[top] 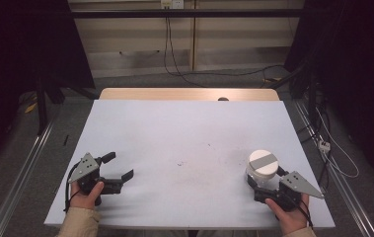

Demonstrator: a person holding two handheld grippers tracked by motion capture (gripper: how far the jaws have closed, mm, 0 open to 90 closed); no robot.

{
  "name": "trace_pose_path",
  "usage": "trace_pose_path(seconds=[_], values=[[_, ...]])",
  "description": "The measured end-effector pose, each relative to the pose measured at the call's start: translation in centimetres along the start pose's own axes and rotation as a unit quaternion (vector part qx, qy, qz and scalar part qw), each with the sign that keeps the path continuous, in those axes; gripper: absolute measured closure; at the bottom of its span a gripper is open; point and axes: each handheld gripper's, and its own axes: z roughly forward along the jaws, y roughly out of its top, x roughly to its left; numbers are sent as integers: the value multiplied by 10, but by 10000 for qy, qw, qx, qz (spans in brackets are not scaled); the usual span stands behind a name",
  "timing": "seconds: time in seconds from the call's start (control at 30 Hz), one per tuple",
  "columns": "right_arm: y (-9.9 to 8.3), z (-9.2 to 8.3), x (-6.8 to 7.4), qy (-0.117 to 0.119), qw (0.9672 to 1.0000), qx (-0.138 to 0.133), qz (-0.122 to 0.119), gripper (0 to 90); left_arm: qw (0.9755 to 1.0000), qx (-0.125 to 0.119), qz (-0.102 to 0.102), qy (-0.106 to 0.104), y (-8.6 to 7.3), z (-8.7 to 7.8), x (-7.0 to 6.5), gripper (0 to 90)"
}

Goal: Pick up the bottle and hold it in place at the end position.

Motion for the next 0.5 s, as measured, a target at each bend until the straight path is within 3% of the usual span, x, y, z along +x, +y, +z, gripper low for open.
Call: trace_pose_path(seconds=[0.5], values=[[2, 6, 0, -75, 9999, 98, 19, 48, 10000, -27, -13, -38, 0, 1, -1, 44]])
